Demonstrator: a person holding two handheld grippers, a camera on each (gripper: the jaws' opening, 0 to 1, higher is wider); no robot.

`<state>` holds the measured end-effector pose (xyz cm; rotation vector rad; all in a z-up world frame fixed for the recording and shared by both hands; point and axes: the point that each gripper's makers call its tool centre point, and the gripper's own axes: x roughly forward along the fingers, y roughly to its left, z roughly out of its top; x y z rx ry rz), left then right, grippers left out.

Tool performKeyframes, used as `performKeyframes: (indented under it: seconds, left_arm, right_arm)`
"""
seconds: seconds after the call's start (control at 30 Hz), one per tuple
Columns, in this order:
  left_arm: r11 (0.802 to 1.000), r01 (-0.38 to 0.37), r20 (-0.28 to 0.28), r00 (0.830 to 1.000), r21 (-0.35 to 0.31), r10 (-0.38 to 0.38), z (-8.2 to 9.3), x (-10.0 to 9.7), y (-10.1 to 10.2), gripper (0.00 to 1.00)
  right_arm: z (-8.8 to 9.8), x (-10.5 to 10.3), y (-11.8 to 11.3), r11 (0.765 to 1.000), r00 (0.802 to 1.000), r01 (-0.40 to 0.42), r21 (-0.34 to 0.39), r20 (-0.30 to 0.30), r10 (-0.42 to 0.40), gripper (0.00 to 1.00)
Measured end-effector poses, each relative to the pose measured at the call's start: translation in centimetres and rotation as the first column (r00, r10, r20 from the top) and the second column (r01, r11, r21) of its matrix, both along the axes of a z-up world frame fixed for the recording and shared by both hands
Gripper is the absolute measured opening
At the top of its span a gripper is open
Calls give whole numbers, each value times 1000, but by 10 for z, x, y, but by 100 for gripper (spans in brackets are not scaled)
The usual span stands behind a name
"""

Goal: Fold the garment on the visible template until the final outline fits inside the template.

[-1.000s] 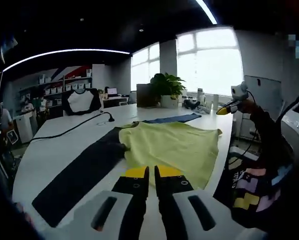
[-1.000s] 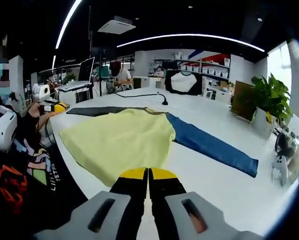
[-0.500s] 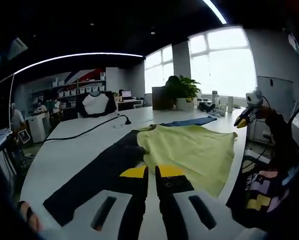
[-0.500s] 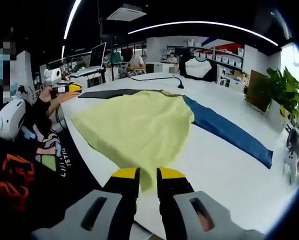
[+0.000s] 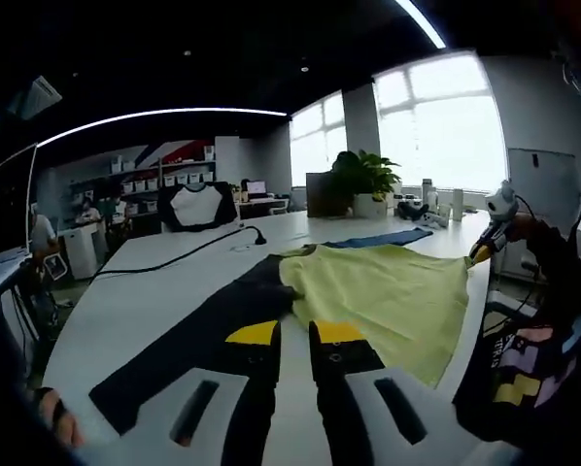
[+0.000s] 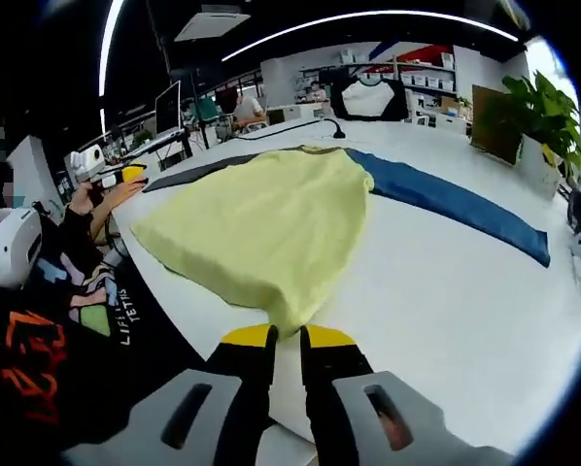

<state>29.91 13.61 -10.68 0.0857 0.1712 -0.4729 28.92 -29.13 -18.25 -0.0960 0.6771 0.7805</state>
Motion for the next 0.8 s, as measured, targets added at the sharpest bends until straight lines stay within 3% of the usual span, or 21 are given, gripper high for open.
performKeyframes:
  seconds: [0.3,0.53,0.8]
  left_arm:
    - [998,-39,16,999,-45,40,4,2,13,23]
    - [997,-55,18,998,-44,56,1,2,19,26]
    - [997,-66,22,998,-35,67,1,3,23,29]
  right_arm:
    - [6,-6,-2,999,1000,9,46,-29,-8,0]
    - [4,-21,-12,999,998,24,28,-58,-22,0]
    - [19,-24,-20,998,998,56,38,-18,-55,0]
